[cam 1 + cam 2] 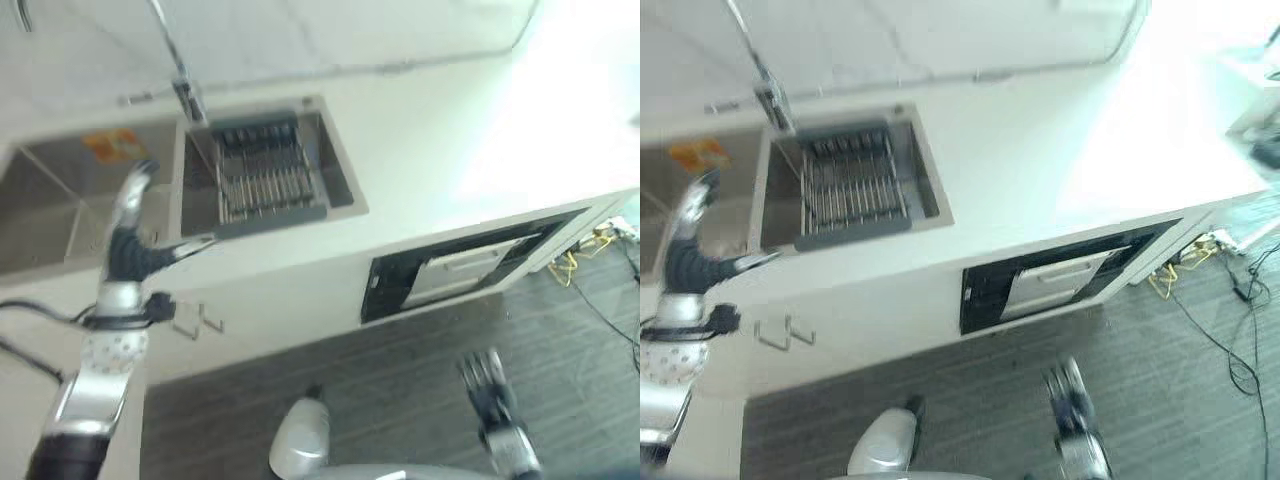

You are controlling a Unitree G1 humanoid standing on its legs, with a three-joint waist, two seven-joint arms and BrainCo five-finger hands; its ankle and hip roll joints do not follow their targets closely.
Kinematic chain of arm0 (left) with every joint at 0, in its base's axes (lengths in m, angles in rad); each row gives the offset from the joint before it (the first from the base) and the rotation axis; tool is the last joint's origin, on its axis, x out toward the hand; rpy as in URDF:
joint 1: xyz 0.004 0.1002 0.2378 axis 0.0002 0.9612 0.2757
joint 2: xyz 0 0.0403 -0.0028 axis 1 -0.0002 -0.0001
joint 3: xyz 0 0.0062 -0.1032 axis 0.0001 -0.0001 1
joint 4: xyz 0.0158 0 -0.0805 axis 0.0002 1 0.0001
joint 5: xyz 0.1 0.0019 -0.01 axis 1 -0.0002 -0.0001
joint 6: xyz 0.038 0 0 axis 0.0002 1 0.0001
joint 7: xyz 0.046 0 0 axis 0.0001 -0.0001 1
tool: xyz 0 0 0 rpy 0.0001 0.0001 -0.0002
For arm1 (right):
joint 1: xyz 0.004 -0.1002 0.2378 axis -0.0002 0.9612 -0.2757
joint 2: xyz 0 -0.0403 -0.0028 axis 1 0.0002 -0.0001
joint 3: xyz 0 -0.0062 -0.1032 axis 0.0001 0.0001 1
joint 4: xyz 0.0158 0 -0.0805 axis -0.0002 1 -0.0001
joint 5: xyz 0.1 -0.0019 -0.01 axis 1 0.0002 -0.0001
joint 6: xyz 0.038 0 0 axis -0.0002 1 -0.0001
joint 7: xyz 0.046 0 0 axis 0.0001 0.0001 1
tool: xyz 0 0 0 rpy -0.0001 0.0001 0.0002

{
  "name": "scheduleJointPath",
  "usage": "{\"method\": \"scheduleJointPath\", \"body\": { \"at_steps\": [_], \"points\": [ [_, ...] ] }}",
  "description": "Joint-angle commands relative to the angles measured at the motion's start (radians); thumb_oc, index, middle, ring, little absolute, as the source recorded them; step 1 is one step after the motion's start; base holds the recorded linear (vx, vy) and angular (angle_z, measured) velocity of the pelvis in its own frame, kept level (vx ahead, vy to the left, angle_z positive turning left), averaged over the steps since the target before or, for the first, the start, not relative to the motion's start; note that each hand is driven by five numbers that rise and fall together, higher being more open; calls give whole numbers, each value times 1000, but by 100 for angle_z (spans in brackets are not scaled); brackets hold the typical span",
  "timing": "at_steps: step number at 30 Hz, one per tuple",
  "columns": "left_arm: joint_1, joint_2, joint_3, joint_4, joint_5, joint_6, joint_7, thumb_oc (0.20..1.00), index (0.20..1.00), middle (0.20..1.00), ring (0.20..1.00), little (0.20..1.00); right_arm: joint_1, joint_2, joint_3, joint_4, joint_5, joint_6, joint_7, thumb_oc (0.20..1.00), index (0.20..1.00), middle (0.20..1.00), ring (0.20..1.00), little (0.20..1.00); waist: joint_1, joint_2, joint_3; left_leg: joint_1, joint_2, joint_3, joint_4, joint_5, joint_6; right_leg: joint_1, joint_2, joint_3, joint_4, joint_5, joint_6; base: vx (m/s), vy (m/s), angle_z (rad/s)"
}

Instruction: Place the dishes in the dishwasher.

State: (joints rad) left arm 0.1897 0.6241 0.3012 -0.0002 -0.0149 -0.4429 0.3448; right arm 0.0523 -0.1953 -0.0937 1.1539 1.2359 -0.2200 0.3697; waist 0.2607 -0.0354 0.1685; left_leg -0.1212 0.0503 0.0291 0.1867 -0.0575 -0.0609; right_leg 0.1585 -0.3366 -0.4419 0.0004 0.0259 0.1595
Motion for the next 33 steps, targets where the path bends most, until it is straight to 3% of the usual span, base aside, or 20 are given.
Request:
{"method": "scheduleJointPath", "body": {
  "at_steps": [1,5,6,9,10,12,15,18,22,25,29,30,32,33],
  "points": [
    [-28,-15,-5,33,-167,-55,91,1000,1000,1000,1000,1000,-142,-24,18,-54,-52,5,6,1000,1000,1000,1000,1000,19,31,-21,90,154,2,-123,75,-92,-12,39,23,19,-27,50,-97,53,-18],
    [29,-127,62,142,-203,-151,174,1000,1000,1000,1000,1000,-38,-35,-108,62,-86,38,-59,1000,1000,1000,1000,1000,-5,38,-48,131,162,-22,-153,99,-111,11,94,24,26,-64,-2,-134,-24,34],
    [26,-162,61,218,-282,-178,177,1000,1000,1000,1000,1000,-27,-31,-125,83,-98,40,-77,1000,1000,1000,1000,1000,-10,42,-53,138,161,-32,-157,106,-116,16,110,20,32,-75,-17,-134,-57,51],
    [27,-260,56,393,-407,-210,124,1000,1000,1000,1000,1000,-14,-27,-143,102,-148,59,-119,1000,1000,1000,1000,1000,-9,47,-53,134,151,-57,-154,124,-127,20,141,16,39,-90,-44,-145,-50,39],
    [24,-300,51,476,-454,-181,91,1000,1000,1000,1000,1000,-18,-26,-143,108,-174,72,-140,1000,1000,1000,1000,1000,-5,51,-50,129,150,-67,-144,137,-138,24,154,13,42,-102,-54,-167,-49,32],
    [24,-356,7,639,-389,-223,75,1000,1000,1000,1000,1000,-26,-18,-139,111,-182,83,-155,1000,1000,1000,1000,1000,1,57,-44,115,145,-81,-133,166,-144,33,170,2,42,-106,-62,-133,-50,53],
    [45,-399,-145,793,-232,-200,67,1000,1000,1000,1000,1000,-46,-20,-117,118,-158,92,-143,1000,1000,1000,1000,1000,9,68,-39,91,136,-90,-130,212,-142,38,191,-11,36,-106,-72,-111,-3,46],
    [53,-426,-249,935,-196,-104,-51,1000,1000,1000,1000,1000,-72,-37,-94,132,-154,94,-131,1000,1000,1000,1000,1000,2,88,-36,87,139,-65,-136,224,-144,42,200,-11,36,-114,-77,-78,49,34],
    [46,-447,-303,1113,-307,106,-298,1000,1000,1000,1000,1000,-85,-62,-91,139,-205,119,-120,1000,1000,1000,1000,1000,-45,114,-35,98,143,-8,-165,241,-143,39,199,7,30,-106,-70,-6,101,-13],
    [-4,-414,-322,1199,-303,168,-319,1000,1000,1000,1000,1000,-64,-74,-62,157,-341,144,-106,1000,1000,1000,1000,1000,-113,112,-44,130,148,60,-183,180,-133,28,172,39,25,-99,-54,53,119,-52],
    [-73,-391,-370,1227,-317,333,-391,1000,1000,1000,1000,1000,-22,-84,-13,199,-519,185,-127,1000,1000,1000,1000,1000,-178,114,-53,179,158,129,-208,134,-121,16,152,72,20,-93,-33,64,59,-66],
    [-116,-385,-386,1244,-335,467,-517,1000,1000,1000,1000,1000,-7,-81,15,217,-591,226,-85,1000,1000,1000,1000,1000,-213,113,-58,206,161,158,-235,126,-115,13,148,96,10,-86,-22,74,16,-60],
    [-142,-381,-405,1243,-329,478,-616,1000,1000,1000,1000,1000,1,-77,41,218,-647,209,-75,1000,1000,1000,1000,1000,-233,111,-62,216,161,168,-250,119,-109,9,147,115,3,-82,-14,42,7,-53],
    [-159,-375,-439,1230,-292,486,-653,1000,1000,1000,1000,1000,5,-75,59,220,-710,154,-151,1000,1000,1000,1000,1000,-248,111,-65,221,159,176,-258,111,-103,3,146,130,0,-79,-8,10,2,-30]
  ]
}}
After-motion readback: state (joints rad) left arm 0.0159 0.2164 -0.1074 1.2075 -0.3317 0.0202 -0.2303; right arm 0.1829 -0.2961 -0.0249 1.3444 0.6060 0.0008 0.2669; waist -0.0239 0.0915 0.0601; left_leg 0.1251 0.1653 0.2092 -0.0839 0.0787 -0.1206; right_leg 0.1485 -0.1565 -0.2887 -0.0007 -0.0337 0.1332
